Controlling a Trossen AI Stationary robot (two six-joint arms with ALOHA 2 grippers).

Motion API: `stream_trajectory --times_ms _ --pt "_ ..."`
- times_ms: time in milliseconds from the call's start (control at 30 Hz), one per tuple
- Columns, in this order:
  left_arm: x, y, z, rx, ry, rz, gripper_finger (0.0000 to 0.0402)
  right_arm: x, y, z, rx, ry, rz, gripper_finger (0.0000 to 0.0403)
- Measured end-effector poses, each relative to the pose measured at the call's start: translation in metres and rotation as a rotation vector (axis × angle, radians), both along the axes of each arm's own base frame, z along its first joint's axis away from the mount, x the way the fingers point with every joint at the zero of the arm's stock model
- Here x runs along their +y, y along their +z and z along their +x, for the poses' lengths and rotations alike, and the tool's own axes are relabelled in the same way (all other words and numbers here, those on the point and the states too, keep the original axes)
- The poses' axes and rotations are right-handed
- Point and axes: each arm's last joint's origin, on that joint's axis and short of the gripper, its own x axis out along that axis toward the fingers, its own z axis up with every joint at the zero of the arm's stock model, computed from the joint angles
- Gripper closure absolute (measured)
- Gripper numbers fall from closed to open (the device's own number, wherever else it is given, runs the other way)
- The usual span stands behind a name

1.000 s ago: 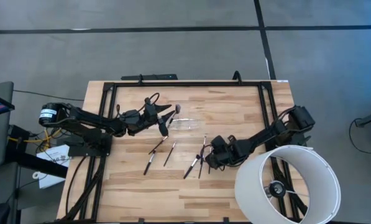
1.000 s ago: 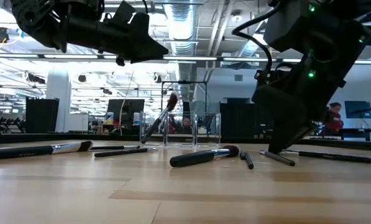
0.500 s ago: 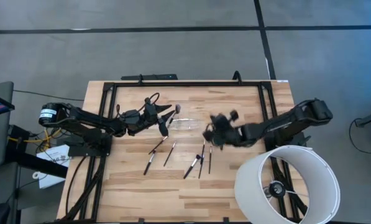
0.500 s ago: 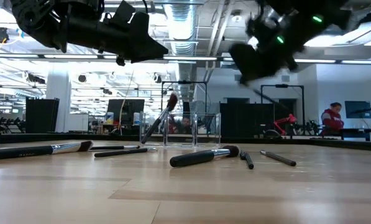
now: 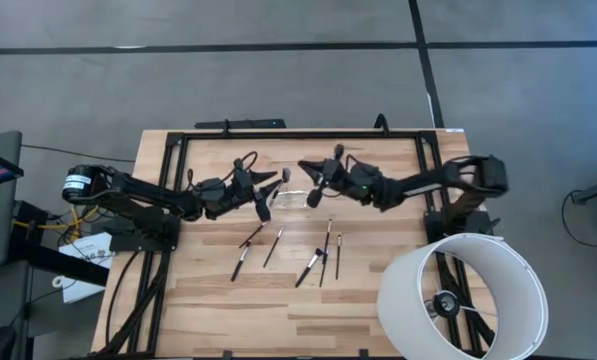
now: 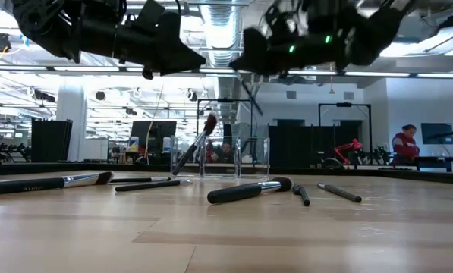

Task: Put items in baskets/containers
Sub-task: Put the eyeshadow brush into the transparent organizer, then put the powder brush into the transparent organizer

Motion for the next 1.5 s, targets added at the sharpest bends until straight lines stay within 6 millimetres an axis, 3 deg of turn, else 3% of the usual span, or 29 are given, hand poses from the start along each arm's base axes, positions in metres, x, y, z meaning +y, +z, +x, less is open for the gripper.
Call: stream_trajectory --times_ms 333,567,833,1000,1167,1300,1500 --pt "-0.001 0.0 0.0 0.0 -0.004 0.0 0.029 -0.002 -0.064 0.018 -0.002 0.004 0.148 0.0401" --pt "-0.004 0.0 0.0 0.0 -0.017 0.0 0.029 0.002 -0.064 0.019 0.007 0.008 0.116 0.0365" --pt "-0.024 -0.005 0.0 0.057 -0.092 -0.001 0.029 0.006 -0.067 0.019 0.065 0.014 0.092 0.0303" --pt "-0.035 -0.024 -0.004 0.213 -0.097 -0.094 0.029 0.015 -0.049 0.018 0.048 0.04 0.018 0.0278" --pt "-0.043 -0.042 -0.011 0.32 -0.075 -0.286 0.029 0.023 -0.015 0.011 -0.013 0.062 -0.029 0.0262" --pt "-0.056 -0.05 -0.017 0.39 -0.1 -0.337 0.029 0.026 0.008 0.001 -0.006 0.071 -0.027 0.0257" --pt "-0.077 -0.059 -0.028 0.477 -0.133 -0.422 0.029 0.031 0.02 -0.01 0.091 0.088 -0.018 0.0265"
